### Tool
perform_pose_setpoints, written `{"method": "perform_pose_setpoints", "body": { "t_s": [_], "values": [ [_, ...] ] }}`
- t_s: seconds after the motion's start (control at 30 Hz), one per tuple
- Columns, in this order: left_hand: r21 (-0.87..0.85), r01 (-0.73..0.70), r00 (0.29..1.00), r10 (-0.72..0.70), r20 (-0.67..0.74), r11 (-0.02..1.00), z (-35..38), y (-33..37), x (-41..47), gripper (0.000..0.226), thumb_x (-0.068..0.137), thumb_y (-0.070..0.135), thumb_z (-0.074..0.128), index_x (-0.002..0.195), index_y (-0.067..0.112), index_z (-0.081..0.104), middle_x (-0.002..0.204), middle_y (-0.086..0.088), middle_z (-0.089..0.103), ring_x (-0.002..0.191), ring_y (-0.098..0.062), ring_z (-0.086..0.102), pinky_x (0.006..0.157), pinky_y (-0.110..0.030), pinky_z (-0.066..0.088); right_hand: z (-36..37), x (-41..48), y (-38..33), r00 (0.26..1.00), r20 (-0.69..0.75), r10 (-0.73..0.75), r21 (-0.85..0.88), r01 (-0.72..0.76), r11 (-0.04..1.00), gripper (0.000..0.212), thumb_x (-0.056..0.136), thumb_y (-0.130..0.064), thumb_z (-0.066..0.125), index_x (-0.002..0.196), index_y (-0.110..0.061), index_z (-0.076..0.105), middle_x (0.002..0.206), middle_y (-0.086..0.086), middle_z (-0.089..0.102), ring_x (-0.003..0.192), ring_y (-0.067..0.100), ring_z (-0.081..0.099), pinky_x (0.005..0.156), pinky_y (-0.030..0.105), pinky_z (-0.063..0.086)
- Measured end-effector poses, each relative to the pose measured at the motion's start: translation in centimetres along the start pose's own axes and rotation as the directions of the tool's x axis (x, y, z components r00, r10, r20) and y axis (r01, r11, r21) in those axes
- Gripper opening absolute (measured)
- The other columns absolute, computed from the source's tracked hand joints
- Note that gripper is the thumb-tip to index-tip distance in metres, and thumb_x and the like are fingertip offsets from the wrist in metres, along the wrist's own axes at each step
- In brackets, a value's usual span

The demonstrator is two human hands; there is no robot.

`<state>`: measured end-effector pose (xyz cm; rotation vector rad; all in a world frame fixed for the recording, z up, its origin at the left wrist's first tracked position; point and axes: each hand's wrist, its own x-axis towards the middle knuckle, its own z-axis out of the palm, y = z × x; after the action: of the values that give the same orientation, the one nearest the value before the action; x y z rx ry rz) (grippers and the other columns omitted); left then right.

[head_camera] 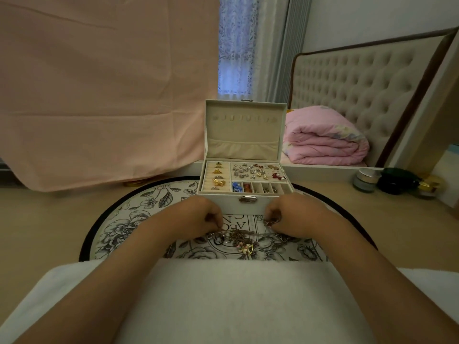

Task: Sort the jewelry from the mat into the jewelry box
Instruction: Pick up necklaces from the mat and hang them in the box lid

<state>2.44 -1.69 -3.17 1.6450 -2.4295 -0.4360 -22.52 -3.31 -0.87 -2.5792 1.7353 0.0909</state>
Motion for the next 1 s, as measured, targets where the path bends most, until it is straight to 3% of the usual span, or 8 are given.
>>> {"method": "perform_pose_setpoints", "body": {
  "t_s": [0.07, 0.13, 0.27, 0.47, 0.6, 0.67, 0.8, 1.0],
  "values": [
    [-0.002, 0.002, 1.0, -0.002, -0.004, 1.0, -0.1, -0.1, 0.0, 0.017, 0.094, 0.021, 0.064, 0.105, 0.03, 0.073, 0.101, 0.018, 0.064, 0.091, 0.001, 0.058, 0.087, -0.019, 0.049, -0.5, -0.2, -1.0, 0.998, -0.062, -0.014, -0.121, 0.007, 0.993, 0.028, 0.091, -0.036, 0.063, 0.118, -0.042, 0.067, 0.119, -0.014, 0.066, 0.109, 0.013, 0.061, 0.089, 0.033, 0.053],
    [0.011, -0.002, 1.0, 0.003, -0.018, 1.0, -0.1, -0.2, 0.0, 0.018, 0.094, 0.021, 0.064, 0.107, 0.03, 0.072, 0.104, 0.016, 0.065, 0.094, -0.002, 0.059, 0.089, -0.021, 0.049, -0.7, -0.4, -2.9, 0.979, -0.182, -0.088, -0.119, 0.066, 0.991, 0.027, 0.093, -0.043, 0.061, 0.12, -0.041, 0.067, 0.12, -0.013, 0.065, 0.109, 0.013, 0.06, 0.088, 0.032, 0.051],
    [0.068, -0.01, 0.998, 0.014, -0.063, 0.998, 0.0, -0.3, 0.0, 0.021, 0.093, 0.018, 0.064, 0.108, 0.03, 0.071, 0.109, 0.012, 0.065, 0.097, -0.007, 0.059, 0.092, -0.028, 0.052, 0.8, -1.0, -5.5, 0.987, -0.042, -0.156, 0.285, 0.161, 0.945, 0.034, 0.08, -0.063, 0.068, 0.104, -0.039, 0.066, 0.099, -0.017, 0.061, 0.088, 0.003, 0.058, 0.073, 0.028, 0.051],
    [0.011, -0.022, 0.997, 0.023, -0.076, 1.0, 0.5, -0.3, -0.2, 0.021, 0.093, 0.014, 0.065, 0.107, 0.026, 0.074, 0.112, 0.011, 0.061, 0.1, -0.005, 0.054, 0.093, -0.017, 0.043, 0.8, -0.2, -2.3, 0.995, 0.08, -0.067, 0.285, 0.042, 0.958, 0.012, 0.086, -0.026, 0.072, 0.091, -0.034, 0.064, 0.088, -0.013, 0.058, 0.081, 0.005, 0.055, 0.069, 0.023, 0.046],
    [0.018, -0.023, 0.991, 0.025, -0.134, 1.0, 1.0, -0.1, -0.6, 0.023, 0.094, 0.014, 0.063, 0.113, 0.024, 0.072, 0.119, 0.008, 0.062, 0.108, -0.009, 0.057, 0.098, -0.022, 0.046, 0.3, -0.2, -1.9, 0.992, 0.124, 0.014, 0.124, -0.029, 0.992, 0.021, 0.085, -0.015, 0.068, 0.099, -0.03, 0.067, 0.104, -0.007, 0.063, 0.096, 0.014, 0.059, 0.085, 0.03, 0.054],
    [0.024, -0.047, 0.981, 0.05, -0.187, 0.999, 1.2, 0.1, -1.1, 0.024, 0.094, 0.016, 0.064, 0.115, 0.024, 0.071, 0.12, 0.007, 0.06, 0.109, -0.009, 0.055, 0.098, -0.025, 0.046, 0.4, -0.3, -3.1, 0.998, 0.022, -0.053, 0.095, 0.051, 0.994, 0.028, 0.084, -0.015, 0.066, 0.109, -0.028, 0.067, 0.113, -0.006, 0.058, 0.101, 0.015, 0.057, 0.088, 0.031, 0.053],
    [0.052, -0.057, 0.976, 0.066, -0.207, 0.997, 1.3, -0.3, -2.5, 0.027, 0.091, 0.026, 0.068, 0.117, 0.026, 0.07, 0.12, 0.009, 0.058, 0.106, -0.005, 0.053, 0.098, -0.025, 0.045, 2.0, -0.4, -5.6, 0.959, -0.116, -0.259, 0.342, 0.283, 0.896, 0.014, 0.09, -0.027, 0.065, 0.103, -0.031, 0.069, 0.105, -0.01, 0.056, 0.094, 0.008, 0.055, 0.082, 0.024, 0.049],
    [0.021, -0.038, 0.988, 0.041, -0.147, 0.999, 1.5, -1.4, -4.4, 0.05, 0.089, 0.044, 0.067, 0.136, 0.035, 0.057, 0.136, 0.015, 0.05, 0.126, -0.004, 0.041, 0.111, -0.026, 0.035, 2.3, 0.3, -3.9, 0.99, -0.067, -0.12, 0.17, 0.13, 0.977, 0.009, 0.094, -0.024, 0.057, 0.096, -0.028, 0.066, 0.098, -0.007, 0.064, 0.09, 0.012, 0.059, 0.079, 0.03, 0.053]
  ]
}}
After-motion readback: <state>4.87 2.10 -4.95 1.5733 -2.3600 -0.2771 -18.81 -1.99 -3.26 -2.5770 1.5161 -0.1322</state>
